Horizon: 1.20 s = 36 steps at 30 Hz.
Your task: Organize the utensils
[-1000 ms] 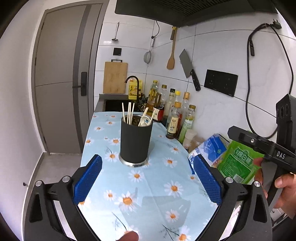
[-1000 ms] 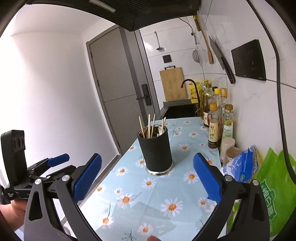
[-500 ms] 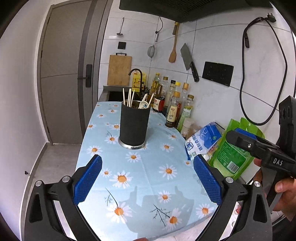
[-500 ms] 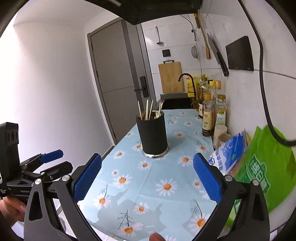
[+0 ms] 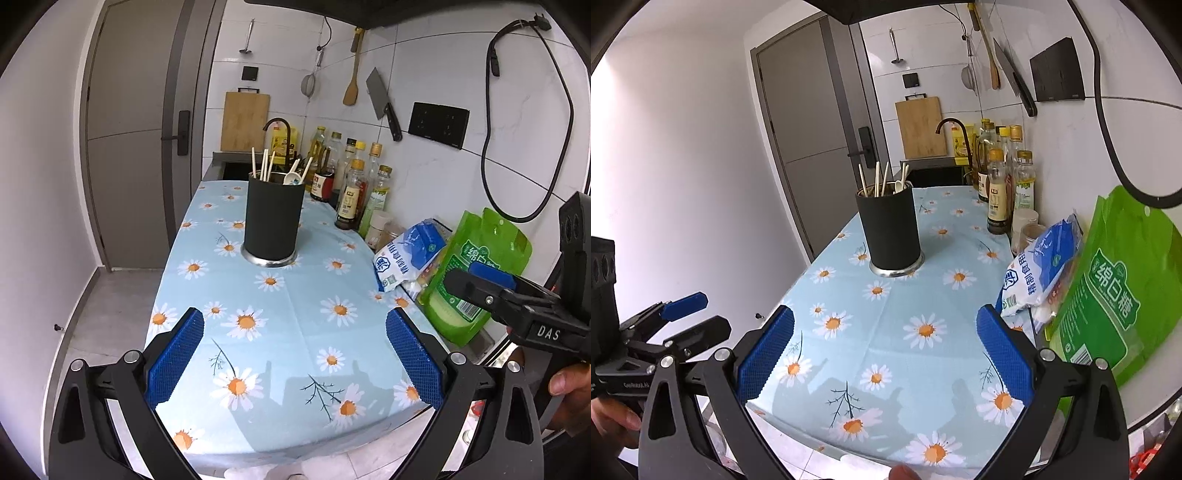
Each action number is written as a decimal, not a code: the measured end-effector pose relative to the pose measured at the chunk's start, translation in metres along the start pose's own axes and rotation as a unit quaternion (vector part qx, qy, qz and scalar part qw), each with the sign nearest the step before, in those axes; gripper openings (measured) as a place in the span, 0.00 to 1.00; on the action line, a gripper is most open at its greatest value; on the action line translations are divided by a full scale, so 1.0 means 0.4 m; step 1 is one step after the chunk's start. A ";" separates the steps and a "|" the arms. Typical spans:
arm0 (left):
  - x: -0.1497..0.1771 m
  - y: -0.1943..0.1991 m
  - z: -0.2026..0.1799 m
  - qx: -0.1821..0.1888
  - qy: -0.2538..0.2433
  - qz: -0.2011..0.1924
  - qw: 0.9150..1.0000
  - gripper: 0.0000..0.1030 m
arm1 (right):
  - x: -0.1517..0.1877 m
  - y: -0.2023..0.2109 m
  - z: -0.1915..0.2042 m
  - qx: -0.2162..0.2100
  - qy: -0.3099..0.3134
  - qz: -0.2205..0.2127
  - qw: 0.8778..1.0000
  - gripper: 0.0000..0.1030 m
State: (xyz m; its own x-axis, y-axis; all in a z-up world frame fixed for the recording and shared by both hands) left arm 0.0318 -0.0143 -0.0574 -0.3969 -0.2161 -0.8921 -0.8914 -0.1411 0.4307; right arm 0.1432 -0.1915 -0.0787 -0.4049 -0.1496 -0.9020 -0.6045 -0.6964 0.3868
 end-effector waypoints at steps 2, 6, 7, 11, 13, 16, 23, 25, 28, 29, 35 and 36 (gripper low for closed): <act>0.003 0.000 0.001 0.001 0.007 0.004 1.000 0.93 | 0.007 -0.001 -0.003 0.001 -0.005 0.004 1.000 0.95; 0.016 -0.002 -0.006 0.001 0.011 0.011 1.000 0.93 | 0.027 -0.005 -0.006 -0.002 -0.011 0.012 1.000 0.95; 0.019 -0.003 -0.007 0.001 0.013 0.012 1.000 0.93 | 0.030 -0.007 -0.006 -0.001 -0.011 0.015 1.000 0.95; 0.031 -0.004 -0.016 0.000 0.018 0.016 1.000 0.93 | 0.035 0.002 -0.003 -0.001 -0.009 0.010 1.000 0.95; 0.037 -0.008 -0.017 0.000 0.022 0.022 1.000 0.93 | 0.037 0.002 -0.007 -0.001 -0.012 0.012 1.000 0.95; 0.043 -0.011 -0.015 0.002 0.027 0.027 0.999 0.93 | 0.040 -0.004 -0.009 0.003 -0.012 0.019 1.000 0.95; 0.044 -0.014 -0.018 0.003 0.026 0.031 0.999 0.93 | 0.040 -0.013 -0.019 0.003 -0.014 0.020 1.000 0.95; 0.042 -0.020 -0.019 0.003 0.025 0.032 0.999 0.93 | 0.041 -0.014 -0.022 0.003 -0.013 0.021 1.000 0.95; 0.040 -0.026 -0.023 0.004 0.019 0.035 0.999 0.93 | 0.040 -0.013 -0.022 0.003 -0.011 0.018 1.000 0.95; 0.039 -0.028 -0.025 0.004 0.017 0.035 0.999 0.93 | 0.040 -0.012 -0.024 0.004 -0.011 0.017 1.000 0.95; 0.041 -0.036 -0.028 0.002 0.012 0.038 0.999 0.93 | 0.039 -0.018 -0.031 0.001 -0.010 0.020 1.000 0.95; 0.042 -0.039 -0.026 0.004 0.014 0.039 0.999 0.93 | 0.038 -0.018 -0.030 0.001 -0.010 0.020 1.000 0.95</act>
State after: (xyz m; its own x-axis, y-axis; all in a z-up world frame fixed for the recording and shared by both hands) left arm 0.0412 -0.0257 -0.0775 -0.4591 -0.2527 -0.8517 -0.8595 -0.1160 0.4978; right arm 0.1497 -0.1970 -0.0974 -0.4423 -0.1639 -0.8818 -0.5881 -0.6893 0.4231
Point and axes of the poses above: each gripper's, at about its wrist camera, not at the fingertips, and y roughly against the way its jaws point, z to its left, x to its underside, the point moved 2 cm from there along -y, roughly the way its jaws point, and after that the axes turned 5 degrees about -z, right-handed, at the moved point
